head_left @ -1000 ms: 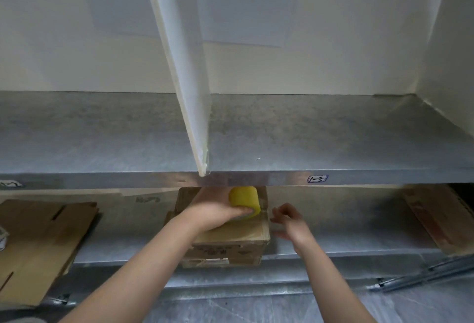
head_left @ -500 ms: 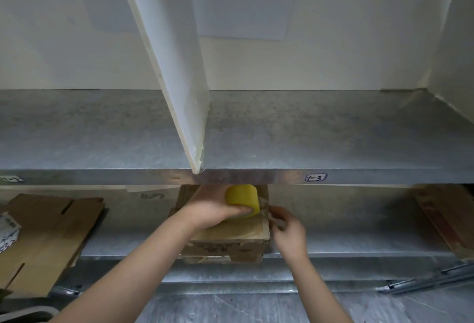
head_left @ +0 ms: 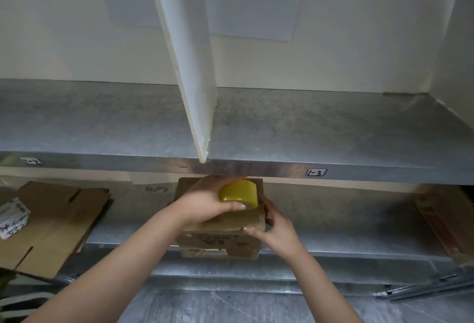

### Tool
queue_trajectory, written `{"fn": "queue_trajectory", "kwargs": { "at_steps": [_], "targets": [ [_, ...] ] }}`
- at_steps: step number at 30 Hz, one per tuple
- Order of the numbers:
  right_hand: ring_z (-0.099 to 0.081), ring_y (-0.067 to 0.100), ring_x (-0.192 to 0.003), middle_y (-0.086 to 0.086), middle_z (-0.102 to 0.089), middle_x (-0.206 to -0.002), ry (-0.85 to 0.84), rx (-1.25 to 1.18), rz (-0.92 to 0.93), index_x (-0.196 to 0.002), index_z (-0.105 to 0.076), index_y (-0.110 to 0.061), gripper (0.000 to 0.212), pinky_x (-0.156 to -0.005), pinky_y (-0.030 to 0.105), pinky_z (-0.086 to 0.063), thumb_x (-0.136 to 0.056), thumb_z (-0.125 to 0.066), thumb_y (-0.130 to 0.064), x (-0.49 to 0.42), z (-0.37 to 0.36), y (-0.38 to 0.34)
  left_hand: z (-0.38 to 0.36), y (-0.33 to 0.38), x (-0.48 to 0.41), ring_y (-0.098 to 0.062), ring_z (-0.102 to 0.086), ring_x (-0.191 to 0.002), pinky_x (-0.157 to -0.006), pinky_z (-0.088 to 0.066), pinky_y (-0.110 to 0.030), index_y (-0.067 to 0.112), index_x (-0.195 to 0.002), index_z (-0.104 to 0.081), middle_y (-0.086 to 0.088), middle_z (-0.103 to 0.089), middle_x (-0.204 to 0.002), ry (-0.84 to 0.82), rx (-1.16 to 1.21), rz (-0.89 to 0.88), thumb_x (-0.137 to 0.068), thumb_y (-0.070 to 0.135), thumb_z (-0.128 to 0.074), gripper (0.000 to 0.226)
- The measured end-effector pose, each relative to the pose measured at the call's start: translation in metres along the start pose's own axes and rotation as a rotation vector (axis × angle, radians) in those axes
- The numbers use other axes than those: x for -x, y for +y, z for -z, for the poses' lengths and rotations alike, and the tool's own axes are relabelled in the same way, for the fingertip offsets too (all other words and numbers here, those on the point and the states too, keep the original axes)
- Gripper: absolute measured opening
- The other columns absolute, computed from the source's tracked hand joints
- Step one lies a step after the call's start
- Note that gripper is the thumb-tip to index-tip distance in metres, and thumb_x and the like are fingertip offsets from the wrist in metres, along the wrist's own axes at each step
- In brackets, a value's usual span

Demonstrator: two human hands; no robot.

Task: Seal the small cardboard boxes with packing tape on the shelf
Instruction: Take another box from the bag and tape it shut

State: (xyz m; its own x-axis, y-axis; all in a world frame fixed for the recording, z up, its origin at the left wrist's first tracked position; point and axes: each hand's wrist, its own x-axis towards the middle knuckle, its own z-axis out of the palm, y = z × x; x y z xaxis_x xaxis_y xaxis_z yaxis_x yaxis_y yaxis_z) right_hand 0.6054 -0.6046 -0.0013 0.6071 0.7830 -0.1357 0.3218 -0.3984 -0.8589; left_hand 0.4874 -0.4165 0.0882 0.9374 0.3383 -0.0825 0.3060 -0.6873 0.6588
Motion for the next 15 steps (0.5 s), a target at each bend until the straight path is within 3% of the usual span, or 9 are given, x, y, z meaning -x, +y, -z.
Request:
{"fn": "queue_trajectory", "kwargs": {
  "at_steps": [4, 6, 10, 12, 15],
  "targets": [
    [-0.048, 0.010, -0.130, -0.009, -0.048, -0.145, -0.052, -0.035, -0.034, -0.146, -0.022, -0.054, 0.095, -0.109, 0.031, -0.042, -0.070, -0.080, -0.055, -0.005, 0.001, 0.000, -0.004, -0.006, 0.010, 0.022, -0.046, -0.086, -0.068, -0.034, 0.001, 0.053, -0.100, -0.050, 0.040, -0.044, -0.099, 0.210, 0.158, 0.117, -0.051, 0.077, -0.070, 0.059],
    [-0.047, 0.012, -0.131, -0.007, -0.048, -0.146, -0.067, -0.065, -0.063, -0.148, -0.022, -0.053, 0.098, -0.110, 0.036, -0.042, -0.071, -0.081, -0.051, -0.008, 0.002, -0.001, -0.006, -0.006, 0.011, 0.026, -0.045, -0.084, -0.067, -0.034, 0.002, 0.054, -0.094, -0.048, 0.039, -0.046, -0.095, 0.258, 0.159, 0.110, -0.048, 0.078, -0.071, 0.056],
    [-0.047, 0.014, -0.132, -0.006, -0.047, -0.146, -0.076, -0.068, -0.096, -0.149, -0.022, -0.052, 0.097, -0.109, 0.031, -0.041, -0.072, -0.082, -0.047, -0.011, 0.003, -0.004, 0.002, 0.001, 0.010, 0.006, -0.047, -0.094, -0.078, -0.033, -0.005, 0.061, -0.094, -0.045, 0.031, -0.045, -0.105, 0.189, 0.068, 0.065, -0.056, 0.070, -0.078, 0.052],
    [-0.045, 0.014, -0.133, -0.007, -0.047, -0.146, -0.070, -0.080, -0.106, -0.148, -0.022, -0.053, 0.096, -0.108, 0.031, -0.042, -0.073, -0.082, -0.046, -0.010, 0.003, -0.004, 0.014, -0.005, 0.015, -0.007, -0.047, -0.108, -0.089, -0.039, -0.016, 0.056, -0.104, -0.046, 0.019, -0.047, -0.117, 0.166, -0.005, 0.065, -0.060, 0.062, -0.081, 0.056],
    [-0.046, 0.017, -0.132, -0.008, -0.046, -0.146, -0.081, -0.135, -0.137, -0.146, -0.025, -0.054, 0.096, -0.106, 0.040, -0.046, -0.072, -0.083, -0.044, -0.009, -0.001, -0.007, 0.036, -0.024, 0.029, -0.014, -0.048, -0.120, -0.100, -0.043, -0.030, 0.047, -0.123, -0.051, 0.009, -0.051, -0.132, 0.100, -0.155, 0.096, -0.066, 0.061, -0.078, 0.064]
  ]
}}
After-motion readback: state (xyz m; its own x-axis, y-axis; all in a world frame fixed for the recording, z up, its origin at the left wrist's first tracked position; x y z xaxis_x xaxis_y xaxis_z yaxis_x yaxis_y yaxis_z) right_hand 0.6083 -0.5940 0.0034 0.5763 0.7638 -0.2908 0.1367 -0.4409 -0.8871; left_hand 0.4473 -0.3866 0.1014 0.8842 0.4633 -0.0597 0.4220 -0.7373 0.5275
